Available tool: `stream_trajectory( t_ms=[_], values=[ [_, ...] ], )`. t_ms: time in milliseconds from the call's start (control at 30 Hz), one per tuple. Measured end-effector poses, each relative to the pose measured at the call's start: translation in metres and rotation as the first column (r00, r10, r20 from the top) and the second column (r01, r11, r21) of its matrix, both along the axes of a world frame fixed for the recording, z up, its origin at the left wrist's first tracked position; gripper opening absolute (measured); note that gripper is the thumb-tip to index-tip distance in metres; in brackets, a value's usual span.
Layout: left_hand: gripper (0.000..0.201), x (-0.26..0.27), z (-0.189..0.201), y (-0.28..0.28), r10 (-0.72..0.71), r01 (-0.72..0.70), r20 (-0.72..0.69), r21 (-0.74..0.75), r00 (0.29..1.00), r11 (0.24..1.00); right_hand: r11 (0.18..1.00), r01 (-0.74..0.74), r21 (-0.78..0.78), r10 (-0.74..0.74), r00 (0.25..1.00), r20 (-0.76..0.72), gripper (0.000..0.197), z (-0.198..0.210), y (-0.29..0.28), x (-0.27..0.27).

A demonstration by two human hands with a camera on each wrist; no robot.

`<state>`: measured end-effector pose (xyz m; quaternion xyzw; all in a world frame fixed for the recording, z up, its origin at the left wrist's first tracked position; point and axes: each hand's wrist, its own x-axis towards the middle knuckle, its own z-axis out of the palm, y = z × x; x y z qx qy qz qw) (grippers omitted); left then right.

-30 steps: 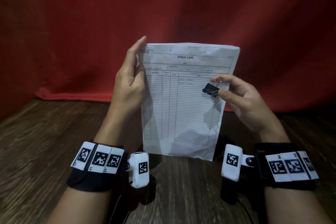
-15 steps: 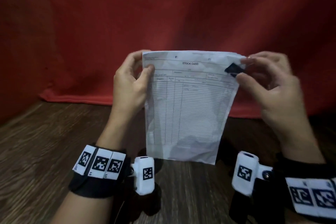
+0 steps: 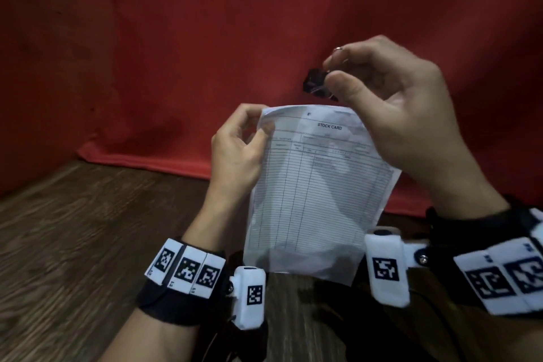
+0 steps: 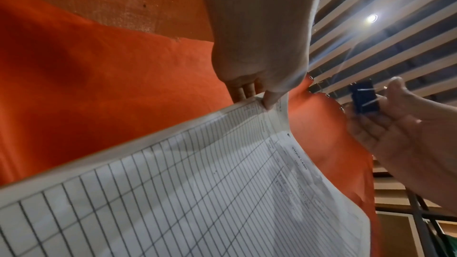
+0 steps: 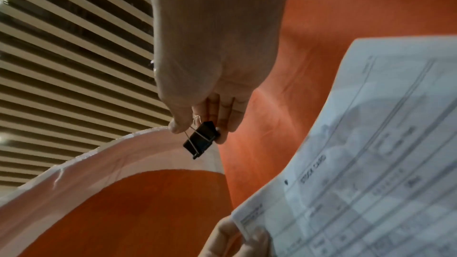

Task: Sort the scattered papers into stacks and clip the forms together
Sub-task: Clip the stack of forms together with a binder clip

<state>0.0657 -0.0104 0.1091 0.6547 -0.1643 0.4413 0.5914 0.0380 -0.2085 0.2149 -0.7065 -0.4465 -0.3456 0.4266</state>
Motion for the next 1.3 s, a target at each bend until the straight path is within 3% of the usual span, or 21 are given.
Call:
stream_trajectory(
  t_ms=[300,567,867,1067,1300],
  values=[
    [0.008,0.003,-0.003,0.000,-0.001,0.001,0.014,-0.028,1.000,1.000,0.976,0.057,-0.208,-0.056,0.998,0.011,0.016,-0.004,0.032,0.052],
    [0.012,0.004,-0.005,-0.003,-0.024,0.025,0.010,-0.078,1.000,0.997,0.941,0.091,-0.327,-0.082,0.996,0.039,0.015,0.000,0.030,0.061],
    [0.025,-0.005,-0.001,-0.010,-0.027,0.025,-0.019,-0.129,0.999,0.991,0.961,0.022,-0.276,-0.035,0.998,-0.043,0.017,-0.011,0.041,0.063],
    [0.037,-0.004,0.000,-0.005,0.060,-0.060,-0.017,0.029,0.998,0.998,0.967,0.000,-0.255,-0.023,0.996,-0.087,0.017,-0.012,0.038,0.064],
    [0.044,-0.002,-0.001,-0.003,0.040,-0.039,-0.030,0.045,0.999,0.998,0.974,-0.003,-0.228,-0.022,0.994,-0.107,0.017,-0.018,0.040,0.065]
  ],
)
